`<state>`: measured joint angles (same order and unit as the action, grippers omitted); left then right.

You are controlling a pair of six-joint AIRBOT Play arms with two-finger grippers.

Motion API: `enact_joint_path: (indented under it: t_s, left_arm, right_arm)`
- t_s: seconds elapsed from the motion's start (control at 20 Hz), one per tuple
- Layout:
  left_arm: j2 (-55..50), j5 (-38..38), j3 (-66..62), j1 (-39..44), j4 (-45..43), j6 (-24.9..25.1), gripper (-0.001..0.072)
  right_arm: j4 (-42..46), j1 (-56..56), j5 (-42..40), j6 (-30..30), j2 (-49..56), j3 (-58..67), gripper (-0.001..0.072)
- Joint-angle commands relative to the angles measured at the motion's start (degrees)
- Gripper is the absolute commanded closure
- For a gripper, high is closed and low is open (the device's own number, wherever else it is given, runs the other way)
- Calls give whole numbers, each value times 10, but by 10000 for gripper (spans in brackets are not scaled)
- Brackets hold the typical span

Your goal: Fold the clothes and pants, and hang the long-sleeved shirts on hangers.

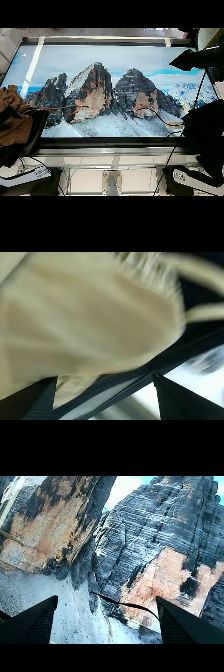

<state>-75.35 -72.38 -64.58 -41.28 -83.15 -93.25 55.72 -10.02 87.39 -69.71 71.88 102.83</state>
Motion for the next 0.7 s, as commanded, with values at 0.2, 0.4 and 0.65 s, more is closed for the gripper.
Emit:
enact_joint_path:
  t_s: [0.2, 0.4, 0.65]
  left_arm:
    - [-20, 109, 11, -16, 84, -50, -11]
    - [-62, 104, 11, -16, 89, -49, -1]
    - [-61, 97, 3, -16, 158, 38, 696]
  right_arm:
    - [0, 0, -3, -1, 0, 1, 18]
    - [0, 0, -5, -1, 0, 1, 18]
    - [0, 0, 2, -1, -2, 1, 20]
